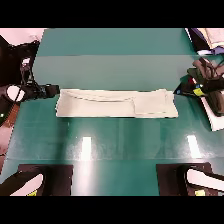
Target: Fold the shirts.
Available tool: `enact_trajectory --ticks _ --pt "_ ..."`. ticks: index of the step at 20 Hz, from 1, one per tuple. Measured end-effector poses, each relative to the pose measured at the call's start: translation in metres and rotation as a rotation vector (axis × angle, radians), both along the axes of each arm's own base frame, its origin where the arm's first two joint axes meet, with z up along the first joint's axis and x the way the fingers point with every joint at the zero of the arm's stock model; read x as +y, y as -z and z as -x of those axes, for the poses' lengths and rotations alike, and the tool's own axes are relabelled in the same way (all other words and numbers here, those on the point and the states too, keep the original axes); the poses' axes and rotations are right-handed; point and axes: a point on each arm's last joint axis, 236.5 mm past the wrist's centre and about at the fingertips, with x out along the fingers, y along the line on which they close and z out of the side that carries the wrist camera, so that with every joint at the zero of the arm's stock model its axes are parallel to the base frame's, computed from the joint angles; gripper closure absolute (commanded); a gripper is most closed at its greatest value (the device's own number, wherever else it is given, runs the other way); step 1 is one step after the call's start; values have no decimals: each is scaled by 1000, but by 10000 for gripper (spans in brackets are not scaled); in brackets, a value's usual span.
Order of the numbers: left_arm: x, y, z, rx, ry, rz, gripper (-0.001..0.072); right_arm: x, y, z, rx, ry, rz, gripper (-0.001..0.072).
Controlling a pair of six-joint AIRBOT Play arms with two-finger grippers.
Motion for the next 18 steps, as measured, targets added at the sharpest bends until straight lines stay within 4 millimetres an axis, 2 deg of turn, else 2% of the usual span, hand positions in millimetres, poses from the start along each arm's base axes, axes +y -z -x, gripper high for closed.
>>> enact_trajectory --ticks 4,9,16,18 --pt "-9 11 19 98 22 30 680 1 29 18 64 -23 -164 -1" --pt "-19 20 38 190 44 69 681 12 60 20 134 -69 -328 16" --pt "-27 26 54 263 65 97 680 28 72 12 147 -119 -421 22" --pt "-29 26 55 268 67 108 681 37 74 9 138 -145 -413 104"
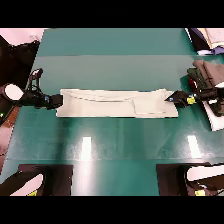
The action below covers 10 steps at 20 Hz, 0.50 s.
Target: Fold the shirts.
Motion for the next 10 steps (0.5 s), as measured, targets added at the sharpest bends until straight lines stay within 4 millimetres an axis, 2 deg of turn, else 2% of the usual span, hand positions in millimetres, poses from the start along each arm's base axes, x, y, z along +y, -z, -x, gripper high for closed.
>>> enact_trajectory --ticks 2,3,4,5,6,8,10 --pt "-2 0 0 3 -1 11 681 11 2 -3 -11 -22 6 212" --pt "-3 -1 1 4 -2 13 680 16 4 -5 -18 -34 13 332" --pt "-3 -1 1 5 -2 16 681 20 6 -7 -26 -43 27 514" --pt "-4 -1 1 6 -2 22 681 22 8 -8 -33 -55 39 666" --pt "-7 -1 1 6 2 26 682 24 10 -8 -42 -69 49 696" --pt "-20 -4 0 -9 25 39 683 29 7 -10 -68 -89 50 696" --pt "-41 -9 -5 -56 63 48 683 31 -2 -12 -100 -101 55 698"
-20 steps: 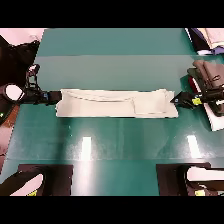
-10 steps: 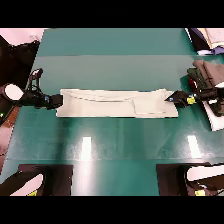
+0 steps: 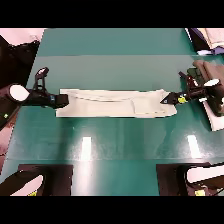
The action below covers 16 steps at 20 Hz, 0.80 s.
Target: Fold the shirts.
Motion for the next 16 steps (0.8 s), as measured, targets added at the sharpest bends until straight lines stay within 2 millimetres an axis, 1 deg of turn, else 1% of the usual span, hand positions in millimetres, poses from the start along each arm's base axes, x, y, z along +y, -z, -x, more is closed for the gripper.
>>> enact_trajectory --ticks 2,3,5,6,9,11,12,14,16 --pt "-28 -9 -9 -69 36 21 683 1 -16 -3 -48 -9 11 699" --pt "-45 -12 -14 -97 55 35 683 2 -28 -4 -78 -11 13 699" --pt "-80 -15 -22 -125 110 53 683 11 -58 -6 -143 -12 -2 700" --pt "-100 -13 -26 -128 143 59 683 17 -76 -8 -181 -7 -21 700" --pt "-159 2 -37 -105 242 65 683 41 -130 -9 -279 -16 -68 700" --pt "-196 20 -41 -73 303 60 683 62 -164 -7 -333 -53 -90 700" --pt "-210 29 -42 -56 328 57 683 74 -179 -5 -355 -76 -102 700" --pt "-232 47 -41 -22 366 48 682 94 -203 -3 -390 -111 -116 700" --pt "-243 54 -44 -15 379 47 682 113 -222 2 -410 -143 -132 700"
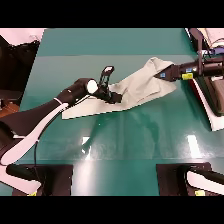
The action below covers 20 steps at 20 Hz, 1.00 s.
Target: Fold the shirts.
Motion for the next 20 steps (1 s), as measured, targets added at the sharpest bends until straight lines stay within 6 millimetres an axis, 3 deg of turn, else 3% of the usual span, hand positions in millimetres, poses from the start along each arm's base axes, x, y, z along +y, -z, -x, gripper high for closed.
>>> enact_trajectory --ticks 4,8,11,15,18,20 --pt "1 1 -6 18 12 -15 683 30 -23 7 -15 -37 -23 700" --pt "40 -30 -25 -12 -6 -66 682 65 -36 5 -15 -82 -45 700" --pt "93 -74 -41 -92 -47 -132 682 104 -43 1 -21 -135 -63 700" --pt "183 -155 -46 -238 -153 -228 681 170 -45 -2 -40 -213 -92 699" --pt "248 -213 -31 -339 -244 -290 681 225 -39 -2 -63 -271 -115 699" --pt "279 -243 -15 -385 -295 -320 681 259 -31 0 -70 -299 -128 699"
